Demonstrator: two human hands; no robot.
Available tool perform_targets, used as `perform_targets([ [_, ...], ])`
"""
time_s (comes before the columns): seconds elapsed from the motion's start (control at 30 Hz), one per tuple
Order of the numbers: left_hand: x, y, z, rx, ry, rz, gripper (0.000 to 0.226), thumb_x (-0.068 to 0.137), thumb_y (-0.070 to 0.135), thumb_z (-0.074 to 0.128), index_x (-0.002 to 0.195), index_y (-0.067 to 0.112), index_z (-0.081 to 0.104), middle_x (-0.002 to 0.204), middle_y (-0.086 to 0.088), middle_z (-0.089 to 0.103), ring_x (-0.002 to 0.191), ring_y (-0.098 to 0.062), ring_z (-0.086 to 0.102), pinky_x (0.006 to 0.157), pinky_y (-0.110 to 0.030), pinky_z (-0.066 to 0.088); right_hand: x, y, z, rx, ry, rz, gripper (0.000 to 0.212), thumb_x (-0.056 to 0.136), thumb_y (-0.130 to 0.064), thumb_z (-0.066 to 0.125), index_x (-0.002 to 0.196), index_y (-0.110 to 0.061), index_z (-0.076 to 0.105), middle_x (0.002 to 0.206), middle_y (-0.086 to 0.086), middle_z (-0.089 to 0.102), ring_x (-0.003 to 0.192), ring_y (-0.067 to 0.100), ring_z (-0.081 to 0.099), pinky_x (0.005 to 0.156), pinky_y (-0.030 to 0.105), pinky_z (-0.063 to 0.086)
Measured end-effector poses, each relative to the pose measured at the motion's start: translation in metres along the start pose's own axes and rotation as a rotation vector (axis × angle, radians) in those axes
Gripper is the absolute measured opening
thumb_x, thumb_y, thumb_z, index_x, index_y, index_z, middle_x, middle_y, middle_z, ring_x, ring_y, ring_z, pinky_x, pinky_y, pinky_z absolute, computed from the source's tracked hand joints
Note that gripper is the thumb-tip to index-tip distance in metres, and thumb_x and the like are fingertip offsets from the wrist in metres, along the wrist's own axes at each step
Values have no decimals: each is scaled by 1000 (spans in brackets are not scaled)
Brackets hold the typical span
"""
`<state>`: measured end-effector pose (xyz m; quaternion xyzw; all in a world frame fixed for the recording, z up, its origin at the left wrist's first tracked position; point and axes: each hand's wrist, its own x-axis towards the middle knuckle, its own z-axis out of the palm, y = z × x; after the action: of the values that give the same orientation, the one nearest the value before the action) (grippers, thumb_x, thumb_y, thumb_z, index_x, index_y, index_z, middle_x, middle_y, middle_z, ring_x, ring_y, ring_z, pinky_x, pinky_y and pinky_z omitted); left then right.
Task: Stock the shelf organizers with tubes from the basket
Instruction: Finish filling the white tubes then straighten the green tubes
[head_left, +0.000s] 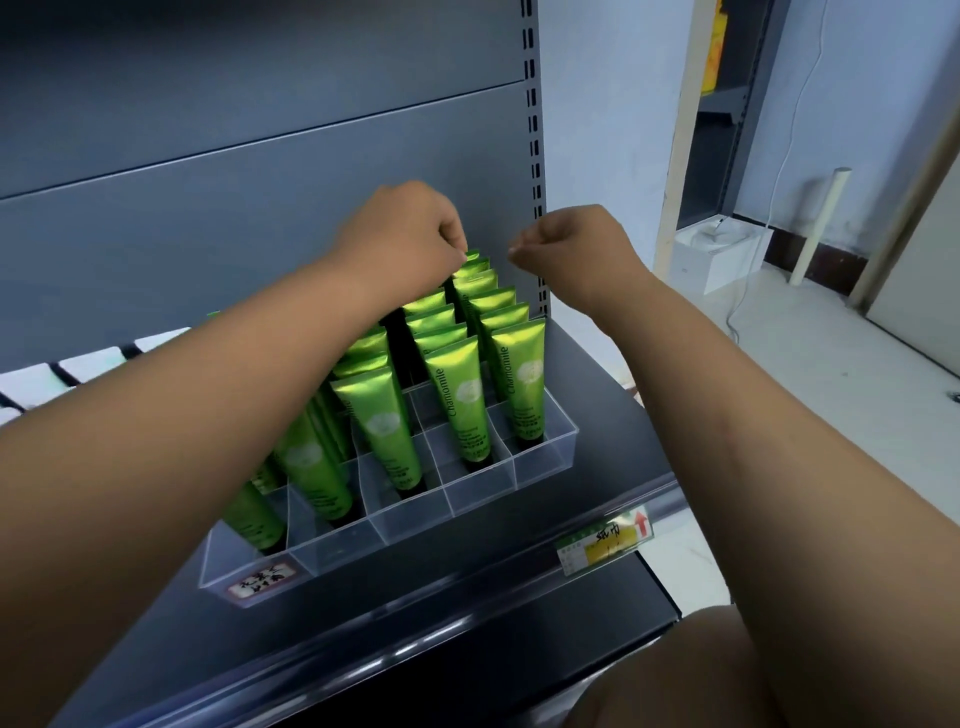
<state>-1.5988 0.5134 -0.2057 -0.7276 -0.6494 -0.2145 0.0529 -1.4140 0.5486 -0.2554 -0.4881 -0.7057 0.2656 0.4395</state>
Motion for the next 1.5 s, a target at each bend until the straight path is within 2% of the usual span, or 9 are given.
perform_targets([
  [0.13, 12, -6, 9, 27, -74, -3, 4, 84, 25, 77, 82, 22, 78, 72, 17, 62, 87, -19, 65, 76, -29, 47, 8, 3, 13, -23, -76, -3, 10, 88, -21, 73, 84, -14, 78, 68, -11, 63, 64, 4, 54, 68, 23, 44],
  [0.27, 12, -10, 16, 57, -72, 10, 5, 79, 24, 74, 82, 22, 78, 82, 7, 73, 87, -22, 68, 82, -36, 56, 11, 7, 18, -39, -86, -2, 10, 88, -20, 73, 79, -22, 76, 64, -12, 60, 59, 2, 51, 67, 21, 40],
  [0.43, 11, -11, 21, 35, -95, -1, 4, 80, 24, 75, 82, 22, 78, 84, 6, 74, 87, -23, 68, 83, -41, 58, 11, 6, 21, -44, -82, 8, 21, 89, -20, 71, 69, -27, 70, 61, -8, 61, 56, 3, 52, 62, 21, 41],
  [0.63, 9, -13, 24, 23, -71, 1, 2, 80, 24, 75, 79, 23, 77, 82, 8, 74, 86, -22, 68, 82, -41, 58, 11, 6, 23, -59, -74, 20, 14, 93, -23, 69, 84, -15, 76, 62, 2, 63, 46, 11, 55, 44, 18, 42],
  [0.83, 7, -13, 25, 17, -66, -17, 10, 80, 25, 76, 71, 27, 71, 76, 9, 69, 86, -24, 67, 81, -39, 57, 12, 6, 24, -76, -85, -4, 17, 94, -22, 68, 78, -22, 72, 58, -6, 58, 49, 5, 52, 60, 25, 48],
  [0.97, 5, -14, 26, 5, -60, -21, 17, 80, 26, 76, 66, 29, 67, 71, 15, 64, 84, -22, 66, 80, -38, 56, 12, 6, 24, -51, -88, 3, 21, 94, -23, 67, 74, -25, 70, 60, -3, 60, 50, 6, 53, 61, 28, 52],
  [1.07, 4, -14, 26, -25, -60, -25, 10, 81, 25, 76, 72, 26, 73, 73, 15, 65, 84, -20, 66, 79, -37, 56, 12, 6, 24, -41, -92, 10, 25, 94, -24, 68, 69, -29, 68, 61, -2, 62, 50, 4, 52, 59, 27, 49],
  [1.27, 2, -13, 27, -27, -43, 14, 4, 82, 23, 75, 79, 22, 78, 73, 15, 67, 82, -18, 67, 78, -37, 57, 13, 11, 23, -11, -71, 30, 16, 92, -24, 71, 87, -11, 78, 72, 0, 67, 59, 7, 55, 66, 26, 47],
  [1.5, 3, -12, 27, -19, -29, 15, 3, 82, 26, 76, 79, 24, 78, 69, 18, 62, 83, -18, 65, 77, -35, 54, 12, 11, 23, -20, -82, 34, 17, 92, -25, 71, 87, -10, 78, 70, 2, 65, 58, 9, 53, 65, 25, 44],
])
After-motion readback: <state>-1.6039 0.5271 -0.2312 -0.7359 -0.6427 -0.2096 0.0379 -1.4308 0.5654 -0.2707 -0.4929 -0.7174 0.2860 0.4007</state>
